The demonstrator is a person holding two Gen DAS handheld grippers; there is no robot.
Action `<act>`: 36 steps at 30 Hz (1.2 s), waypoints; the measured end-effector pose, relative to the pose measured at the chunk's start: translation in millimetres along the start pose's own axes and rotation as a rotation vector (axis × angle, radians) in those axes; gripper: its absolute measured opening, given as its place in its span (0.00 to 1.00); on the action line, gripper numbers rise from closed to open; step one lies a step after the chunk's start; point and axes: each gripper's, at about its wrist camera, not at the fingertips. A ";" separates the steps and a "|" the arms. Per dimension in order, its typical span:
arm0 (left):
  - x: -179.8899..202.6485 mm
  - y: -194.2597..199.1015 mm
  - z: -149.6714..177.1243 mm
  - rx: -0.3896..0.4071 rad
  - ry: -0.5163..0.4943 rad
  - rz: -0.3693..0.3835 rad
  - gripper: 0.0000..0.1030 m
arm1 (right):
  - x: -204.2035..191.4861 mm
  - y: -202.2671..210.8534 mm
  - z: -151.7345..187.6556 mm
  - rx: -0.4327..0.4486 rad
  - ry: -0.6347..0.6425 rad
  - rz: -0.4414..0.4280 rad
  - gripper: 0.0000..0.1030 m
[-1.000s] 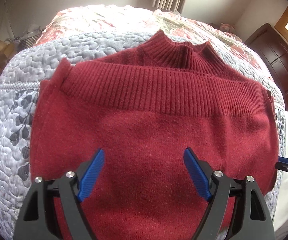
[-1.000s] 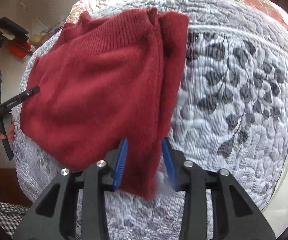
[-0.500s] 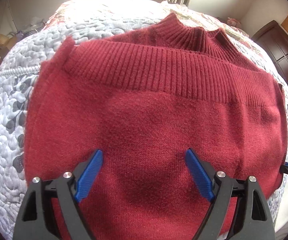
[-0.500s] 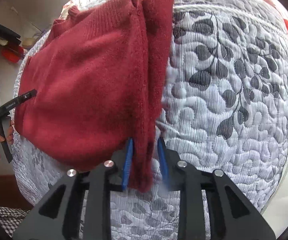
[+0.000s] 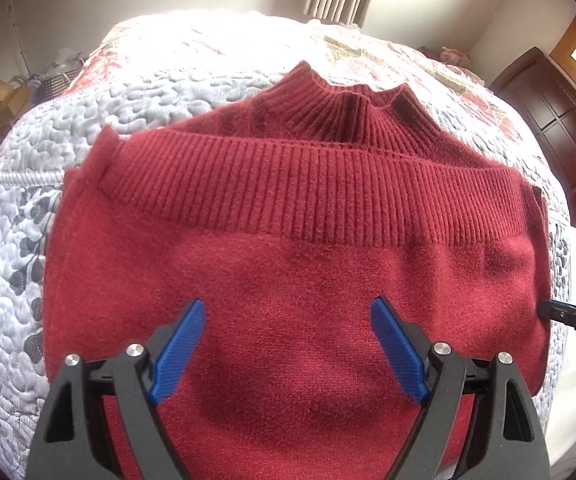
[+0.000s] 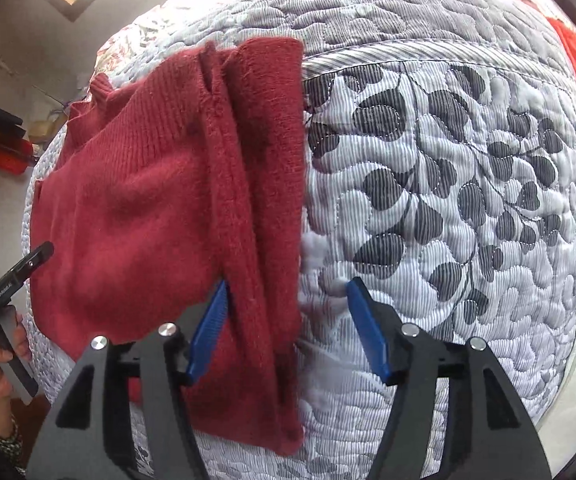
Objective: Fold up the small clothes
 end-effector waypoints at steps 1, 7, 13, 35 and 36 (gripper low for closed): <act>-0.6 0.1 1.3 0.001 -0.002 -0.001 0.83 | -2.6 -5.0 -3.4 -0.006 -0.004 -0.004 0.60; -1.1 -2.8 1.3 0.004 0.002 -0.003 0.83 | -15.9 -23.4 -9.8 -0.012 0.003 -0.002 0.56; -2.7 -3.1 1.1 0.015 -0.003 -0.008 0.83 | -38.5 -27.6 -10.8 -0.013 0.020 -0.070 0.18; -8.5 -17.2 0.6 -0.001 -0.042 -0.039 0.83 | -46.0 -37.6 -7.1 0.021 0.003 -0.057 0.14; -9.8 -20.2 1.4 -0.009 -0.037 -0.036 0.83 | -45.9 -40.7 -7.4 0.020 0.002 -0.059 0.15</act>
Point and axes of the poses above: each gripper's, at about its wrist camera, not at the fingertips, and y roughly against the way its jaws point, x to its right, z to its underside, and after that the axes turned 3 degrees about -x, right-handed
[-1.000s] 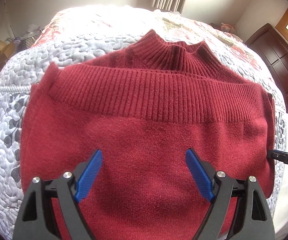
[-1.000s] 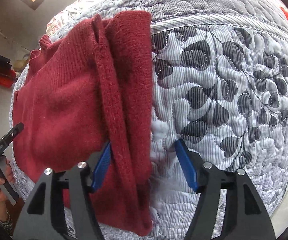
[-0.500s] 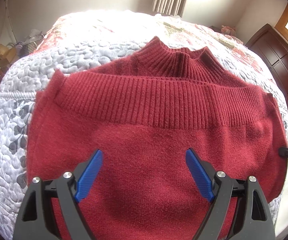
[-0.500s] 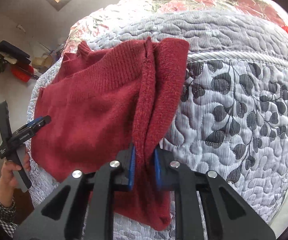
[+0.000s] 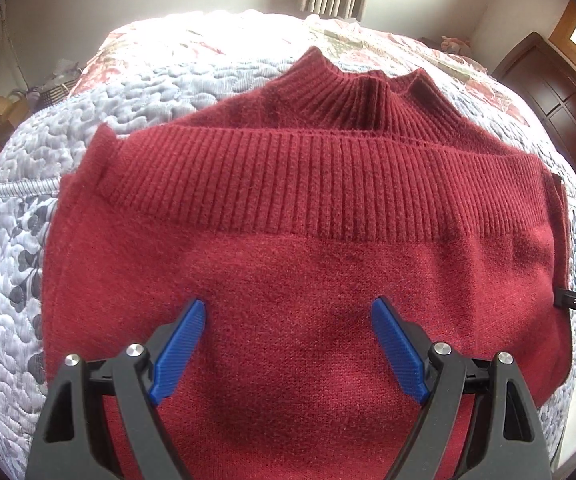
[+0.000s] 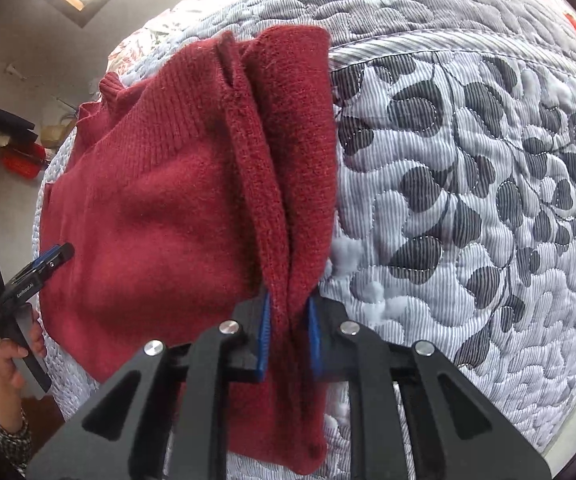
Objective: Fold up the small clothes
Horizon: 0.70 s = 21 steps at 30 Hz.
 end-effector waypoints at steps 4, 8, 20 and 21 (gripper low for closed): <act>-4.0 -9.9 2.2 -0.015 0.004 0.011 0.85 | -2.7 -15.3 -0.2 -0.005 -0.020 -0.011 0.15; -6.4 -14.3 2.7 -0.022 0.005 0.024 0.88 | -0.6 -19.3 1.3 -0.006 -0.017 -0.006 0.16; -10.2 9.2 -8.7 -0.010 0.023 0.030 0.90 | -16.7 26.2 -12.3 -0.013 -0.026 -0.004 0.14; -13.3 16.0 -10.6 -0.001 0.034 0.035 0.90 | -23.7 31.2 -12.3 -0.009 -0.012 -0.003 0.14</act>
Point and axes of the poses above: each gripper's, at about its wrist camera, not at the fingertips, and y roughly against the way its jaws point, x to its right, z to its underside, and after that the axes turned 3 degrees about -x, right-handed
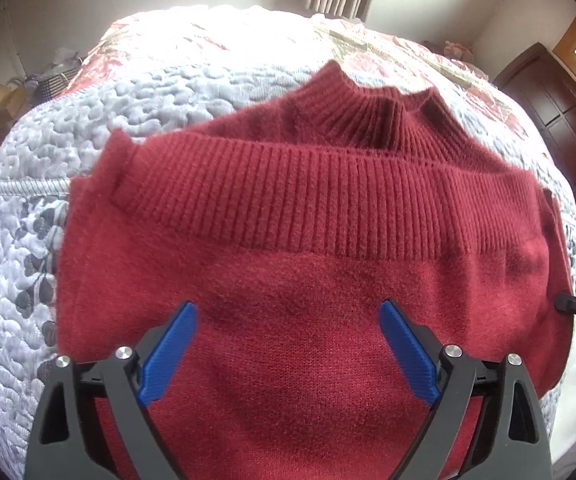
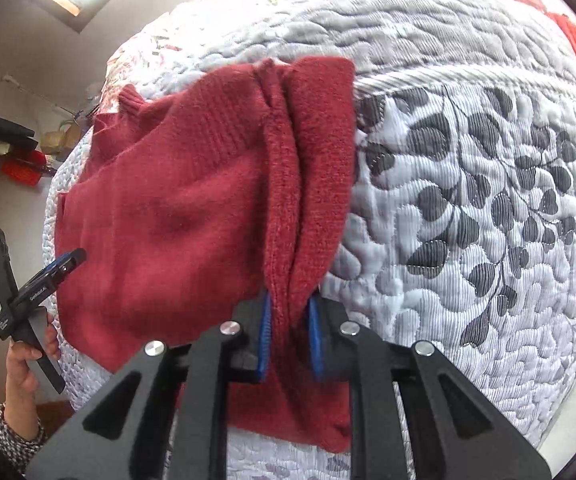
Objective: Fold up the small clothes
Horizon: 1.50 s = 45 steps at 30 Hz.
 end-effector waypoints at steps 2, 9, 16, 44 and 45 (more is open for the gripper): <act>-4.7 9.4 -2.7 0.009 0.010 0.005 0.90 | -21.1 11.3 -0.7 0.009 0.044 0.016 0.14; -23.4 30.9 1.5 0.029 0.051 0.019 0.90 | -114.8 23.4 1.5 0.007 0.223 0.010 0.14; -36.5 41.2 13.4 0.030 0.075 0.031 0.90 | -186.0 -6.6 1.5 -0.044 0.337 0.025 0.14; 52.1 12.2 -26.2 -0.082 0.043 0.353 0.90 | -143.8 37.2 56.8 0.001 0.378 -0.084 0.64; 58.2 9.9 -28.7 -0.093 0.038 0.372 0.90 | -142.8 36.8 62.2 -0.011 0.394 -0.076 0.64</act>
Point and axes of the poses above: each gripper's, at about its wrist camera, not at the fingertips, and y roughly against the way its jaws point, x to its right, z to its underside, and after that the axes turned 3 degrees about -x, right-handed
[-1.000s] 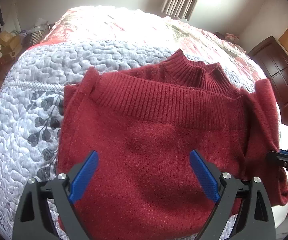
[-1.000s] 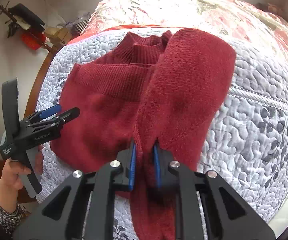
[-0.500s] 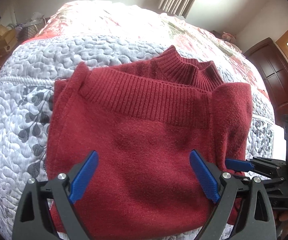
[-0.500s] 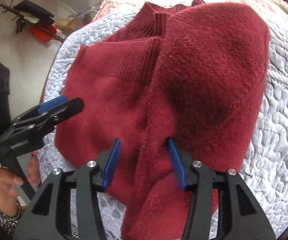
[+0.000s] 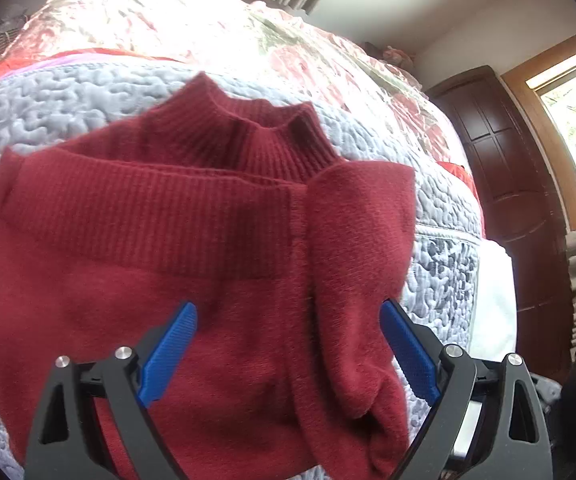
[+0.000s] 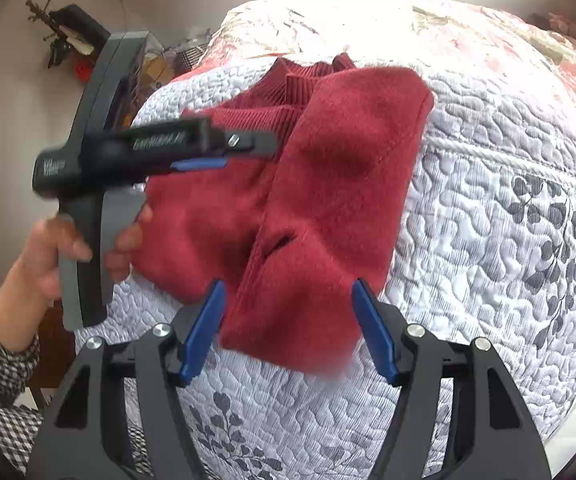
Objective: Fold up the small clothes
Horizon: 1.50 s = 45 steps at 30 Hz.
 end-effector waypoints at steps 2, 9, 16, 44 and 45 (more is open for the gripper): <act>8.4 -8.4 -6.6 -0.015 -0.010 0.003 0.91 | -10.0 -10.4 11.2 -0.028 0.030 0.022 0.69; 19.7 -48.0 -21.7 -0.123 -0.026 0.006 0.88 | -16.7 -45.0 18.8 -0.058 0.013 0.029 0.68; 23.2 -57.1 -18.8 -0.121 -0.020 0.075 0.36 | -2.1 -56.0 15.7 -0.060 -0.032 -0.079 0.14; -62.9 -24.8 -11.9 -0.033 0.014 0.007 0.28 | -44.0 -128.4 -7.7 -0.151 0.000 -0.273 0.43; -61.9 -22.6 -12.3 -0.033 0.005 0.002 0.30 | -43.2 -119.9 -8.6 -0.147 0.002 -0.273 0.49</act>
Point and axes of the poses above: each gripper's, at about its wrist camera, not at the fingertips, and y roughly against the way its jaws point, x to its right, z to its underside, and after that the axes turned 3 degrees about -x, right-handed
